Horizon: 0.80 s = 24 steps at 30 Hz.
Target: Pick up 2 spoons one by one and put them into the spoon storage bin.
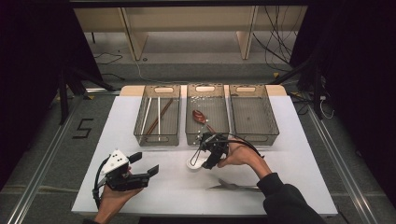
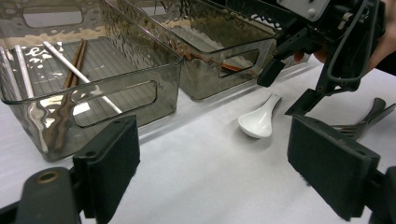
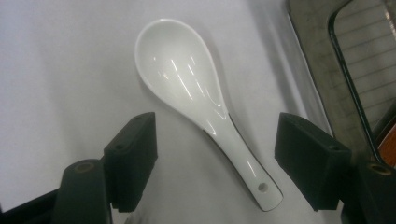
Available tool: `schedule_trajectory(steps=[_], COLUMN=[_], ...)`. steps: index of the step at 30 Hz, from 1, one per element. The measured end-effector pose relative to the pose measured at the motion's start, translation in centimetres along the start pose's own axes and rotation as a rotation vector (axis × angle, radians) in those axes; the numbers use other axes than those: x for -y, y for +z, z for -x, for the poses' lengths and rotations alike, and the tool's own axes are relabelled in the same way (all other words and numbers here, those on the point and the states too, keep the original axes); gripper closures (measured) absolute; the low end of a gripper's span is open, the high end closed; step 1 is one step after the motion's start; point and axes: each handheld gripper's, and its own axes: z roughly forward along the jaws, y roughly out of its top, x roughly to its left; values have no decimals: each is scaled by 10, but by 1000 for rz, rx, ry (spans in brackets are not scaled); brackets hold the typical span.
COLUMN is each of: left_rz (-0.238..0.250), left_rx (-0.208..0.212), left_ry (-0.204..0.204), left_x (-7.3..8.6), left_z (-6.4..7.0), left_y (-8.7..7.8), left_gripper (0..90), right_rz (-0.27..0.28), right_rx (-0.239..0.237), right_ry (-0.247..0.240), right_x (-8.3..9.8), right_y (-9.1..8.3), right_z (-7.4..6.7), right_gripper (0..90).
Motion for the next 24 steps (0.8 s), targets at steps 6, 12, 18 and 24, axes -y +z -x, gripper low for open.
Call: schedule_trajectory(steps=[6, 12, 18, 24], left_rz=[0, -1, 0, 1], left_rx=[1, 1, 2, 2], left_ry=[0, 1, 0, -1], left_x=[0, 0, 0, 0], left_z=[0, 0, 0, 0], left_y=[0, 0, 0, 0], left_gripper=[166, 166, 166, 166], right_rz=[-9, -34, -46, -69], right_rx=[5, 7, 13, 17], right_ry=[13, 3, -27, -45], right_x=[4, 6, 5, 5], right_y=[6, 12, 16, 20], right_z=[4, 7, 5, 3], right_gripper=[378, 424, 469, 539])
